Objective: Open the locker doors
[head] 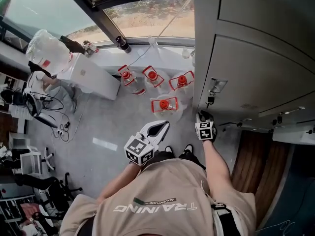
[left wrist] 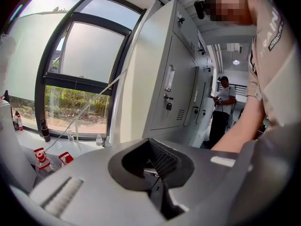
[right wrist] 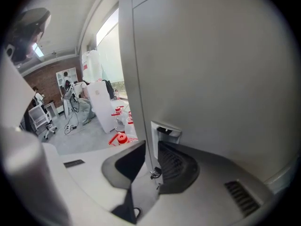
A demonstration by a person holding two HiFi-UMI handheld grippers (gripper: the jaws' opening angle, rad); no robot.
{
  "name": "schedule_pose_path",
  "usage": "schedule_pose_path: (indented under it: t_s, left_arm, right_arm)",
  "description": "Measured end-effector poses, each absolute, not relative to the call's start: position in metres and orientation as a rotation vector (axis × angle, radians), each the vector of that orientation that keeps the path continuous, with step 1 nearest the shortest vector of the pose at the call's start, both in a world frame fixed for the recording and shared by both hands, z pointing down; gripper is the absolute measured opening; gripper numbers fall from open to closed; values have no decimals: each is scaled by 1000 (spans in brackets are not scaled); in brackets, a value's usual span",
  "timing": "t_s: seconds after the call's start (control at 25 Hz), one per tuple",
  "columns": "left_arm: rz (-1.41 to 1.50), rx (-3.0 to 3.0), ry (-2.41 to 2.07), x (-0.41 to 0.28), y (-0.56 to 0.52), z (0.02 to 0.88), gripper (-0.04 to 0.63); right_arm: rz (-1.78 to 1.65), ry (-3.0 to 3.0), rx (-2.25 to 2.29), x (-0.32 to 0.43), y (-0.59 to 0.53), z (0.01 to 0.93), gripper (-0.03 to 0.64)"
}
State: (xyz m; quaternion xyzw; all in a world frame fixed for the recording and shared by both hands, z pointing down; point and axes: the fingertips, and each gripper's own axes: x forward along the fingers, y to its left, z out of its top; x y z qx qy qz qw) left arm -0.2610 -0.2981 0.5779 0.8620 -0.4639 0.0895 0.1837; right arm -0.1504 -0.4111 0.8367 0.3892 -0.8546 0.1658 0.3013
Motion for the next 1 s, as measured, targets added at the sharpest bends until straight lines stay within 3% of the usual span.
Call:
schedule_pose_path:
  t_s: [0.32,1.0]
  left_arm:
    - [249,2421,-1294,-257,-294,579,8]
    - [244,2376,-1282,-258,-268,601,6]
  right_arm:
    - [450,-2279,1015,-159,-411,841,98]
    - [557,-2270,1039,-140,-341,837,106]
